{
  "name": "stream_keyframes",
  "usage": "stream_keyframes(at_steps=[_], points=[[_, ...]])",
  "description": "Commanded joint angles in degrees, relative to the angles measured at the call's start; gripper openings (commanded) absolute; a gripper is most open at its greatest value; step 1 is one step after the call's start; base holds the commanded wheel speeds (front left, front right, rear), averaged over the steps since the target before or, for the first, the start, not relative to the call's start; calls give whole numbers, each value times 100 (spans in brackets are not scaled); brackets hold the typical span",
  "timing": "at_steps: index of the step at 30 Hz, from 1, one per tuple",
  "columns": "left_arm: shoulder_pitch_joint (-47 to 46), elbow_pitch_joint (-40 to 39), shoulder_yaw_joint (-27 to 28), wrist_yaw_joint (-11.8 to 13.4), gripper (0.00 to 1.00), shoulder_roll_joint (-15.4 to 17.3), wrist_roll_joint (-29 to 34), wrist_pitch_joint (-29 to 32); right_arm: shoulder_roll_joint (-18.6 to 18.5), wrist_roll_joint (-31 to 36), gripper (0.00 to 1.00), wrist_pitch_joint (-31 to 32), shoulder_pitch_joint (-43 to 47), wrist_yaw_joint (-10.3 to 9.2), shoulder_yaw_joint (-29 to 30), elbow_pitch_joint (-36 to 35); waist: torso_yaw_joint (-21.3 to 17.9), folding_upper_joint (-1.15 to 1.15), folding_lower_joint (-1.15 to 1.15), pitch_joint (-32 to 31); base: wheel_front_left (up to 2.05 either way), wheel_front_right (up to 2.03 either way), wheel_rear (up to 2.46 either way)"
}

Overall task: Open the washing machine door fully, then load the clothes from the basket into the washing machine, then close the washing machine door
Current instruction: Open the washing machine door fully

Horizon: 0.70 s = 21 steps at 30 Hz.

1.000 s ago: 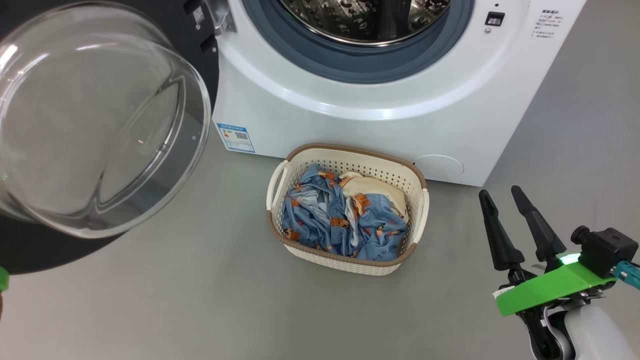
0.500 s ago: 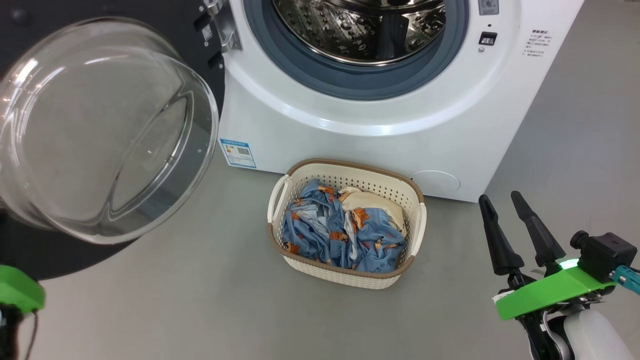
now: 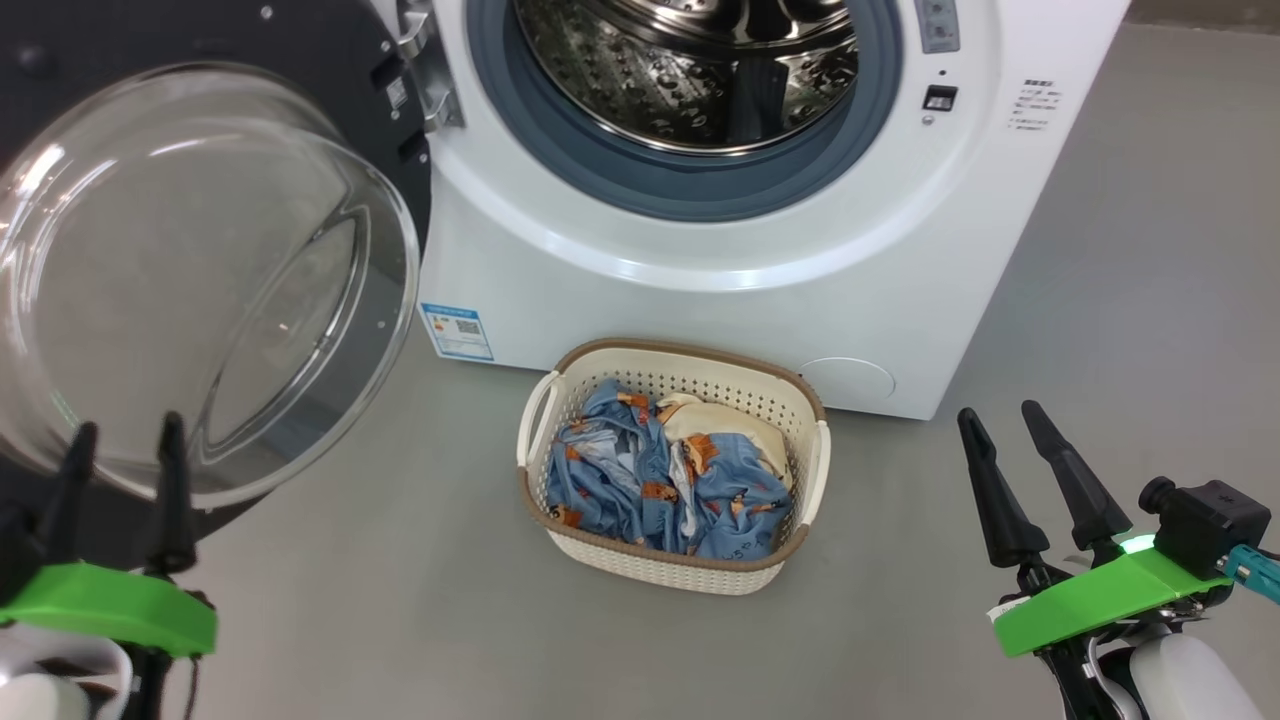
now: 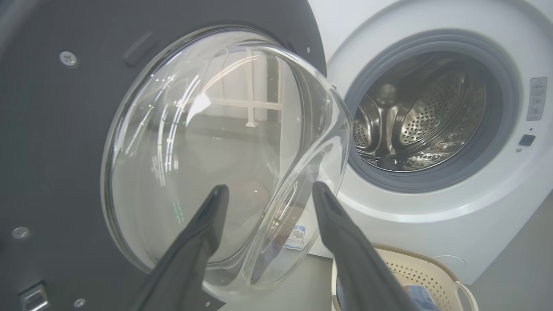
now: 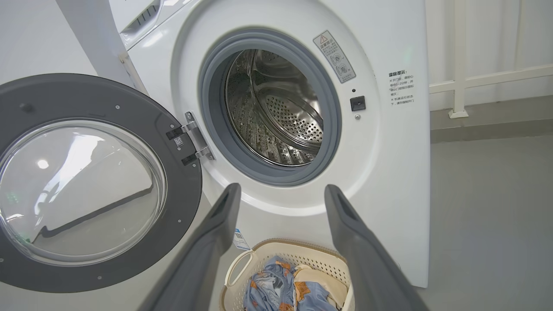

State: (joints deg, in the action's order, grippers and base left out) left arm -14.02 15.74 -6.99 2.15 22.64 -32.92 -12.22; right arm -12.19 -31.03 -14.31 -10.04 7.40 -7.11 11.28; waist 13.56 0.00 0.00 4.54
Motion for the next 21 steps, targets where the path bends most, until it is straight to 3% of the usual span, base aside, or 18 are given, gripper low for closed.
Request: stream_keyframes(at_steps=[1, 21], points=[[-32, -294, 190, 51, 100, 181, 81, -80, -77, -12, 100, -69, 4, 9, -147, -118, -78, 0, 0, -53, 0, 0, 0], [683, -975, -91, 292, 100, -420, 499, -265, -323, 3, 100, -69, -12, 9, -456, -31, -1131, 0, 0, -415, 0, 0, 0]])
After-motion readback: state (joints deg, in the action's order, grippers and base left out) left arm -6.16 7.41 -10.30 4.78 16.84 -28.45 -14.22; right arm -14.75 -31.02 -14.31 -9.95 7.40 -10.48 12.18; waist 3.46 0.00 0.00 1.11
